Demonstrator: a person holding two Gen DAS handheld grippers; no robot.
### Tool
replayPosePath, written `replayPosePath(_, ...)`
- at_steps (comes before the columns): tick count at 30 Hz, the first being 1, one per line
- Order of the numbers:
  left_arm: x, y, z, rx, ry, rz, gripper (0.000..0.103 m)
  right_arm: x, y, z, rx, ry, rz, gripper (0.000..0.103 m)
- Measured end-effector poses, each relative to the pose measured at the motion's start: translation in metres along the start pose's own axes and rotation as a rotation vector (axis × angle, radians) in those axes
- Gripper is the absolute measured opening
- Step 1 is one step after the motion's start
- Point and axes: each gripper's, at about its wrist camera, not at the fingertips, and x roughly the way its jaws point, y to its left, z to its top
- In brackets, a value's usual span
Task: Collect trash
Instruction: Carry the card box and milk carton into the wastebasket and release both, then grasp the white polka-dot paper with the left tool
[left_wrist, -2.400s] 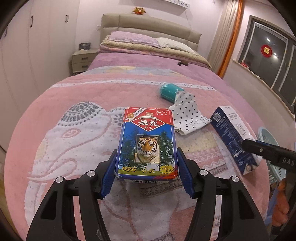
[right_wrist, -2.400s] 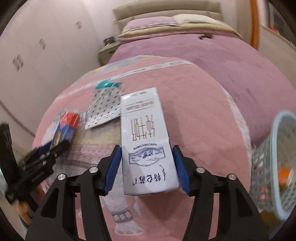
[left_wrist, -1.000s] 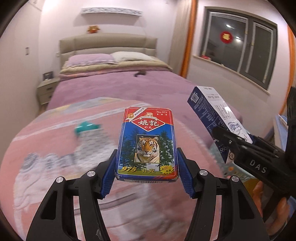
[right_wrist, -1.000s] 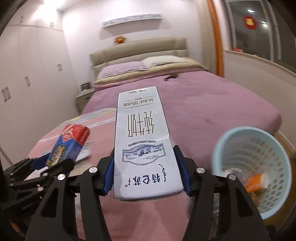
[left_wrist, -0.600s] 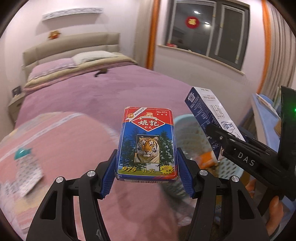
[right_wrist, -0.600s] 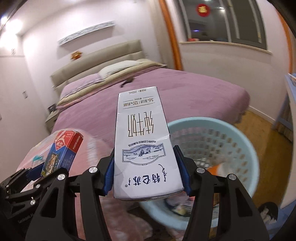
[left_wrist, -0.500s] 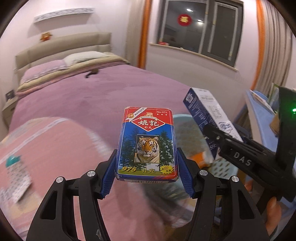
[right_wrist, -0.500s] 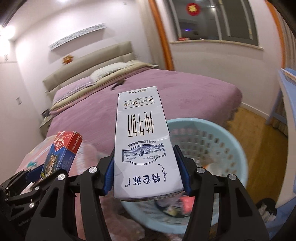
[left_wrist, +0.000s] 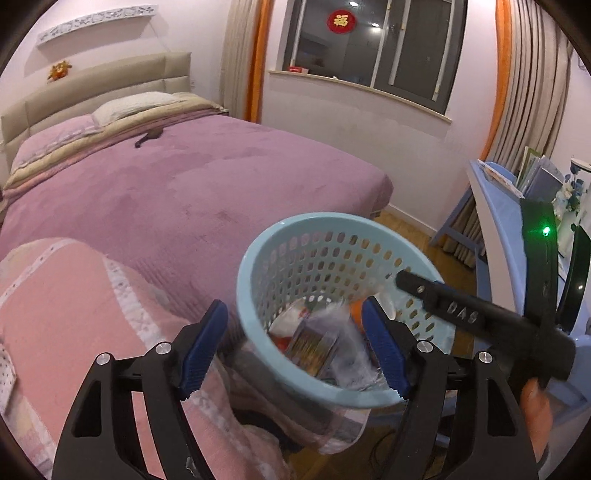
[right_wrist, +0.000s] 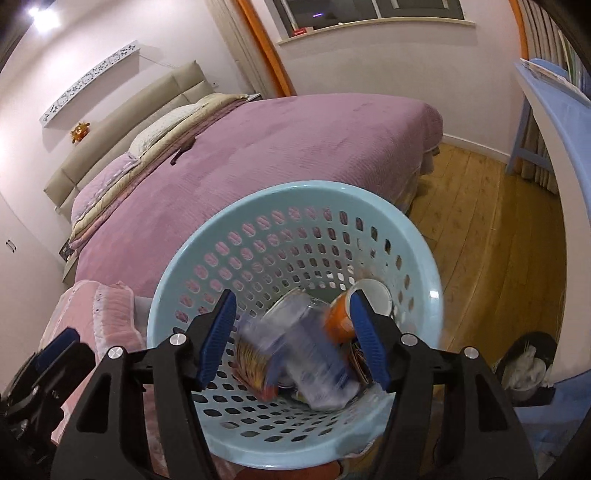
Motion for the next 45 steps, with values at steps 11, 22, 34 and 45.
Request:
replayPosePath(11,-0.056,0.039,-0.009,-0.085,-0.092,0.062,0.073,-0.032,0.055,-0.007,-0.134,-0.062,0.056,0.06)
replayPosePath(22,-0.147,0.143,-0.037,-0.267,-0.204,0.259,0.073,-0.051,0.15,-0.042,-0.354,-0.09,0.183,0.06)
replayPosePath(34,-0.18,0.247,-0.078,-0.405,-0.142,0.457,0.073,-0.027,0.274,-0.121,-0.578,0.018,0.367,0.06)
replayPosePath(45,-0.13,0.288,-0.079,-0.384,0.021,0.345,0.073,-0.01,0.3,-0.137,-0.597,0.063,0.437,0.06)
